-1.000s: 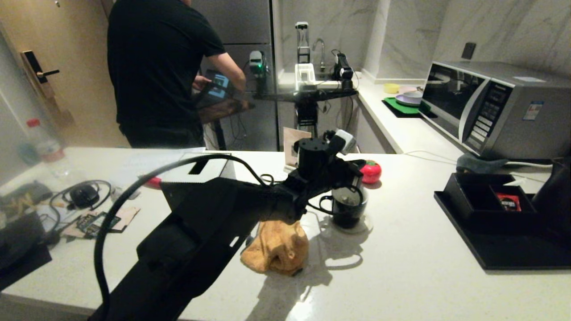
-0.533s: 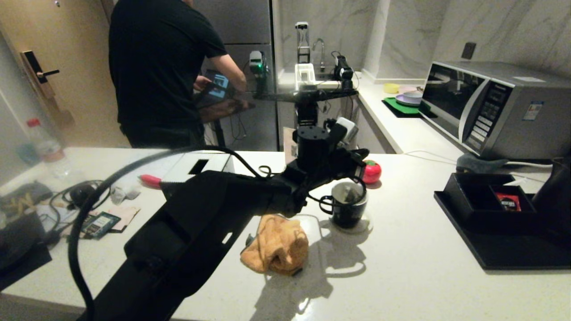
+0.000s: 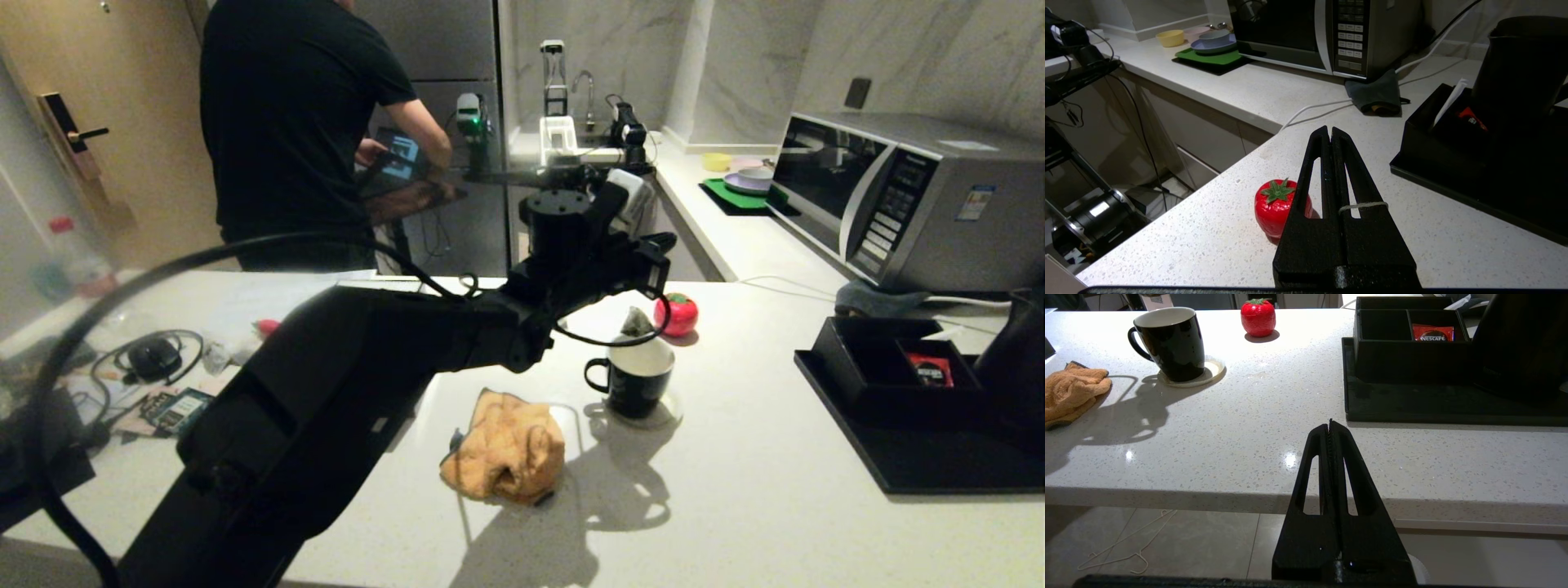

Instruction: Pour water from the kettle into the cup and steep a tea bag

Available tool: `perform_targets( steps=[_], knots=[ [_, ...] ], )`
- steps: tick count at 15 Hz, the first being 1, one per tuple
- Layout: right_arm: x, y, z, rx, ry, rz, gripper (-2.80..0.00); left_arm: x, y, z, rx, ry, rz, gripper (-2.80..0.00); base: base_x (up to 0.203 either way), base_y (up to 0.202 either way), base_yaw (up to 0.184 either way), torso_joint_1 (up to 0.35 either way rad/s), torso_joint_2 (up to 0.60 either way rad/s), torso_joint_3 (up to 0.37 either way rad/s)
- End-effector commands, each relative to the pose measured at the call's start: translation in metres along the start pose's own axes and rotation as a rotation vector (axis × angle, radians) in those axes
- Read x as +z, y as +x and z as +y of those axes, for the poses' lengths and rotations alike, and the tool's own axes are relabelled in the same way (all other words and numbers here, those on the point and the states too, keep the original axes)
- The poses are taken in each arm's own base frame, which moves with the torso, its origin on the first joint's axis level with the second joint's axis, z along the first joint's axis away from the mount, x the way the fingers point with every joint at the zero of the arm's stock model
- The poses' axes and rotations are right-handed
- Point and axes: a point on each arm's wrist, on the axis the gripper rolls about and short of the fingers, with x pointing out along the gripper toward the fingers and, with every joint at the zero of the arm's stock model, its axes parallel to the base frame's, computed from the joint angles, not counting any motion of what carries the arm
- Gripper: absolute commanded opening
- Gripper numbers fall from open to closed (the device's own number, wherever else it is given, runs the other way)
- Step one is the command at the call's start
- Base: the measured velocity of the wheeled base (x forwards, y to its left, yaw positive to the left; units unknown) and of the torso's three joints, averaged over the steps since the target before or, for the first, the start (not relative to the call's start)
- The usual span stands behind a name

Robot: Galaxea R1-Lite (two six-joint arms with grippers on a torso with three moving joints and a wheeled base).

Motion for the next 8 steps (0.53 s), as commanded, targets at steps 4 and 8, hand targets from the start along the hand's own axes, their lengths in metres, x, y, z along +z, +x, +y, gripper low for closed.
perform_targets(
  steps=[4, 8],
  knots=[
    [0.0, 0.0001, 0.0, 0.0, 0.0, 0.001, -2.8, 0.0019, -0.0005, 0.0001, -0.001, 0.003, -0.006, -2.8, 0.0, 0.0, 0.0, 0.0, 0.0, 0.0],
    [0.0, 0.0001, 0.0, 0.0, 0.0, 0.001, -2.8, -0.0041, -0.0002, 0.0033, 0.005, 0.001, 0.005, -2.8, 0.0, 0.0, 0.0, 0.0, 0.0, 0.0]
  ],
)
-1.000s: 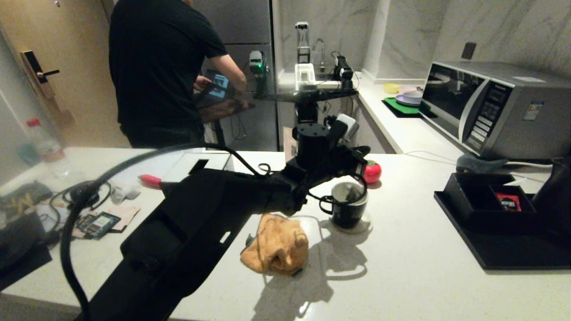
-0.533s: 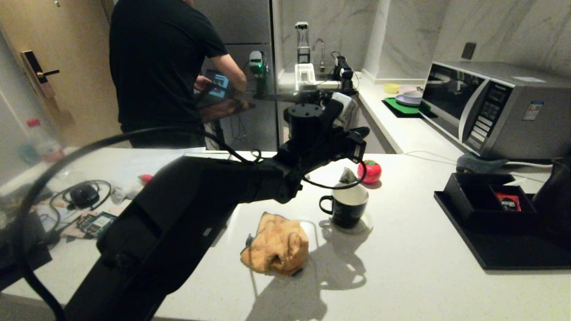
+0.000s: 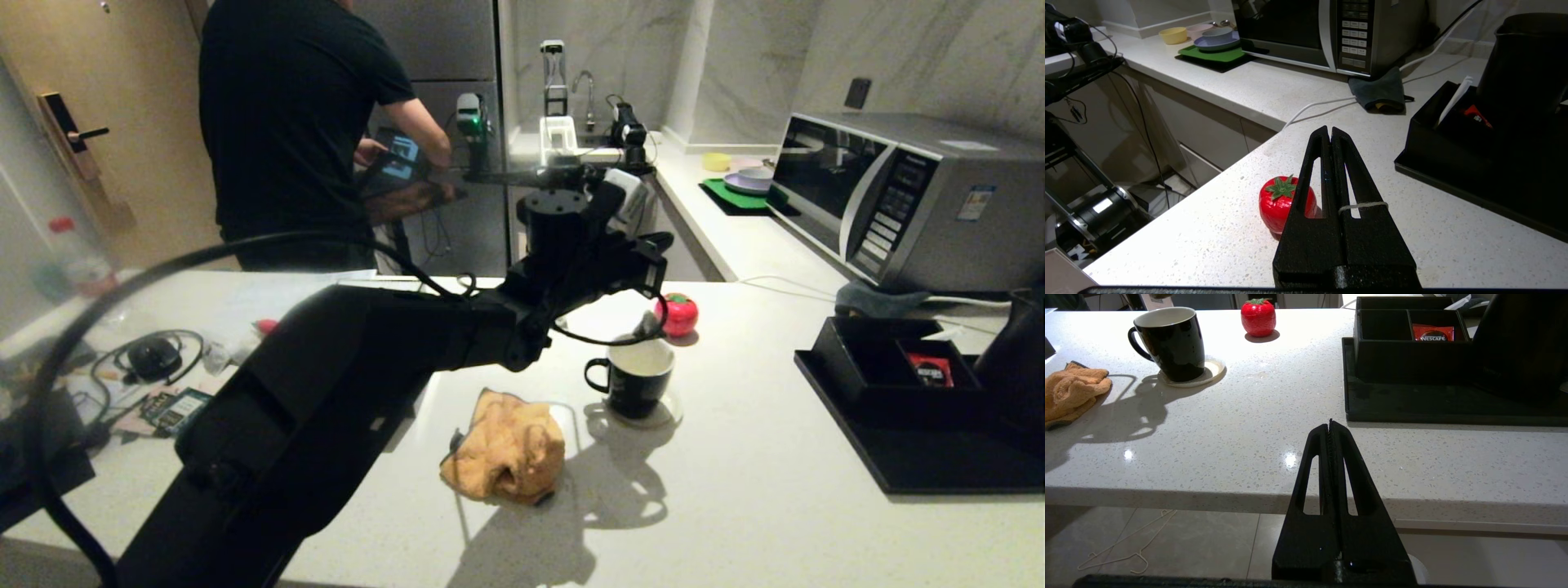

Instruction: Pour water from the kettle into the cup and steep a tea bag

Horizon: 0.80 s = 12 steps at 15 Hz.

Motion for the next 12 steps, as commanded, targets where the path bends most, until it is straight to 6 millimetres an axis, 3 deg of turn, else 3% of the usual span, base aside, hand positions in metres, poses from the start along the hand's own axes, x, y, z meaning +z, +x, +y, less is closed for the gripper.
perform_targets(
  steps=[1, 6, 12],
  knots=[
    [0.0, 0.0, 0.0, 0.0, 0.0, 0.001, -2.8, -0.004, 0.001, 0.001, 0.001, 0.0, 0.004, -2.8, 0.0, 0.0, 0.0, 0.0, 0.0, 0.0],
    [0.0, 0.0, 0.0, 0.0, 0.0, 0.001, -2.8, -0.005, -0.002, 0.01, 0.019, 0.002, 0.004, -2.8, 0.0, 0.0, 0.0, 0.0, 0.0, 0.0],
    [0.0, 0.0, 0.0, 0.001, 0.0, 0.001, -2.8, 0.026, -0.013, 0.024, 0.051, 0.058, -0.056, -2.8, 0.0, 0.0, 0.0, 0.0, 0.0, 0.0]
  ],
)
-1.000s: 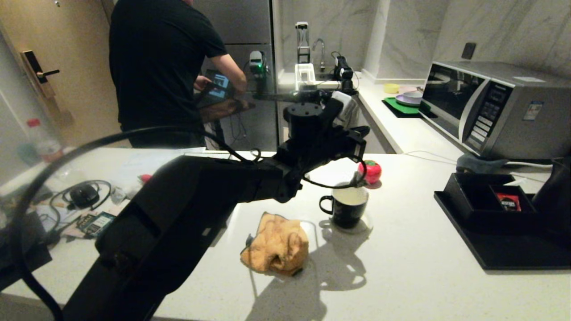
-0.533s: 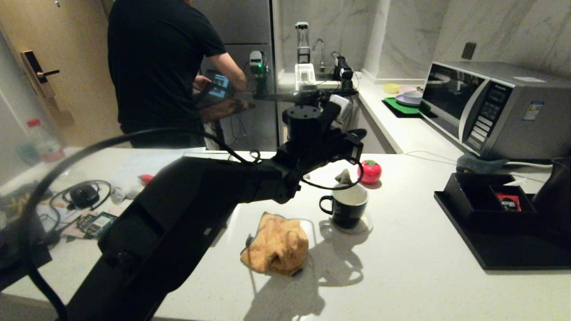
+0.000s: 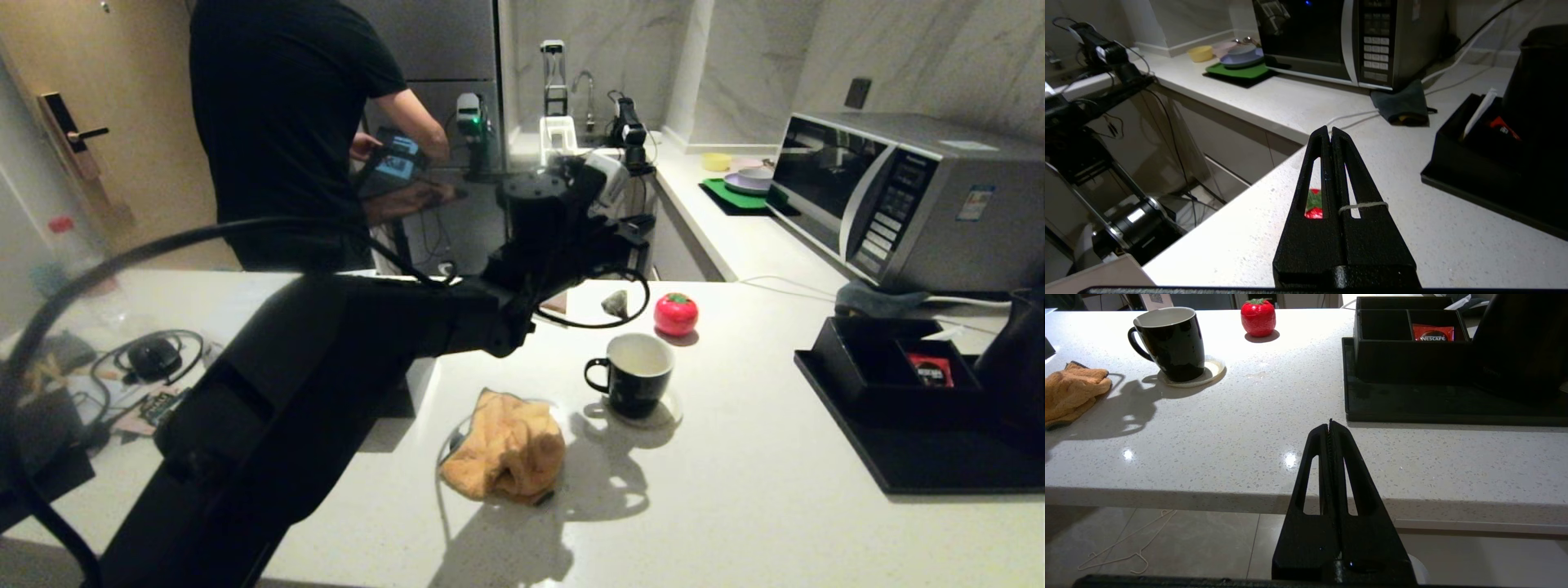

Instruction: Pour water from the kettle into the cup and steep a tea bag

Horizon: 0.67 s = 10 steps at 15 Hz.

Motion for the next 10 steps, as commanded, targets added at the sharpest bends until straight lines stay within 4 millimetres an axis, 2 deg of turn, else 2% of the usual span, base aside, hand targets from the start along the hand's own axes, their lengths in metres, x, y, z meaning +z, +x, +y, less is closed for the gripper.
perform_targets(
  steps=[1, 3, 6, 10],
  knots=[
    [0.0, 0.0, 0.0, 0.0, 0.0, 0.001, -2.8, 0.016, -0.005, 0.005, 0.01, 0.011, -0.031, -2.8, 0.0, 0.0, 0.0, 0.0, 0.0, 0.0],
    [0.0, 0.0, 0.0, 0.001, 0.0, 0.001, -2.8, 0.027, -0.008, 0.008, 0.015, 0.018, -0.052, -2.8, 0.0, 0.0, 0.0, 0.0, 0.0, 0.0],
    [0.0, 0.0, 0.0, 0.0, 0.0, 0.001, -2.8, 0.056, -0.019, 0.019, 0.042, 0.035, -0.1, -2.8, 0.0, 0.0, 0.0, 0.0, 0.0, 0.0],
    [0.0, 0.0, 0.0, 0.0, 0.0, 0.001, -2.8, 0.095, -0.044, 0.05, 0.113, 0.067, -0.164, -2.8, 0.0, 0.0, 0.0, 0.0, 0.0, 0.0]
  ],
)
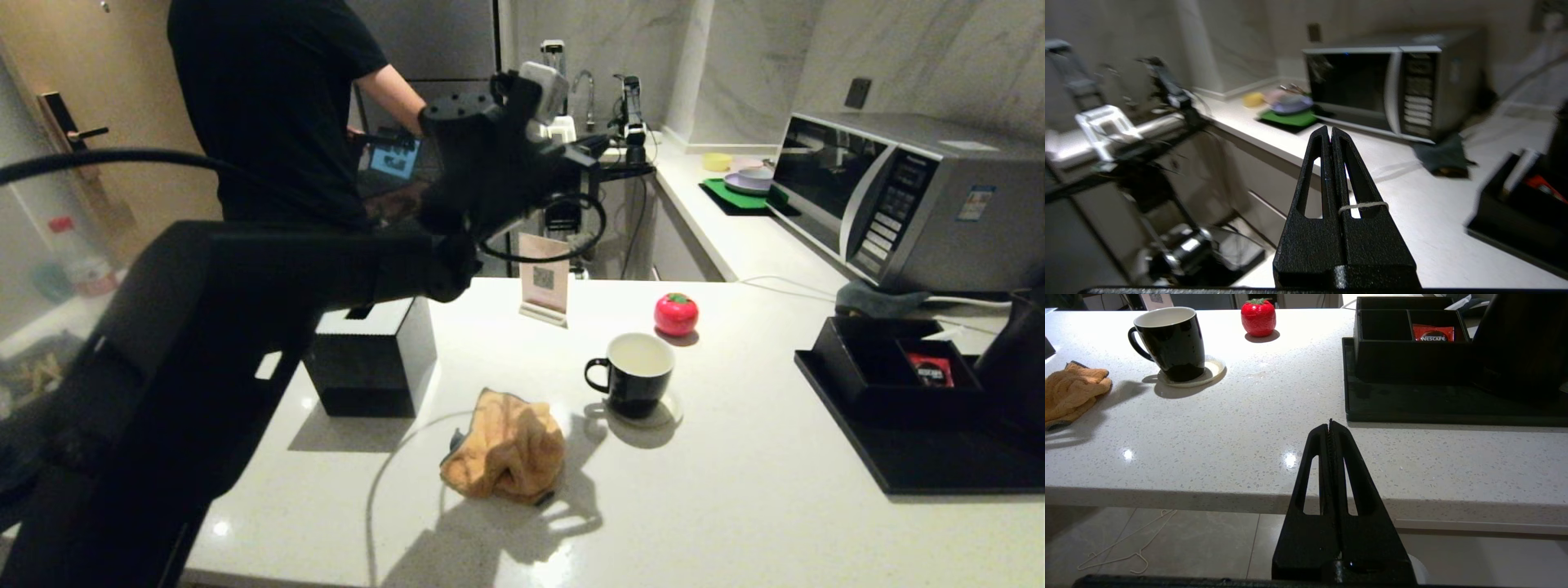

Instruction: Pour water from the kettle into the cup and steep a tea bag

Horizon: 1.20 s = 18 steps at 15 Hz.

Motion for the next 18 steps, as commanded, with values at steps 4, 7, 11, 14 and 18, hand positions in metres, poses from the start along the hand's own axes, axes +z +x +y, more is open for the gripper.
perform_targets(
  steps=[4, 7, 11, 14, 18],
  knots=[
    [0.0, 0.0, 0.0, 0.001, 0.0, 0.001, -2.8, 0.055, -0.034, 0.058, 0.125, 0.07, -0.083, -2.8, 0.0, 0.0, 0.0, 0.0, 0.0, 0.0],
    [0.0, 0.0, 0.0, 0.0, 0.0, 0.001, -2.8, 0.074, -0.054, 0.088, 0.199, 0.072, -0.113, -2.8, 0.0, 0.0, 0.0, 0.0, 0.0, 0.0],
    [0.0, 0.0, 0.0, 0.001, 0.0, 0.001, -2.8, 0.083, -0.072, 0.115, 0.267, 0.096, -0.114, -2.8, 0.0, 0.0, 0.0, 0.0, 0.0, 0.0],
    [0.0, 0.0, 0.0, 0.001, 0.0, 0.001, -2.8, 0.085, -0.086, 0.121, 0.298, 0.087, -0.067, -2.8, 0.0, 0.0, 0.0, 0.0, 0.0, 0.0],
    [0.0, 0.0, 0.0, 0.0, 0.0, 0.001, -2.8, 0.071, -0.125, 0.121, 0.35, 0.033, 0.094, -2.8, 0.0, 0.0, 0.0, 0.0, 0.0, 0.0]
  ],
)
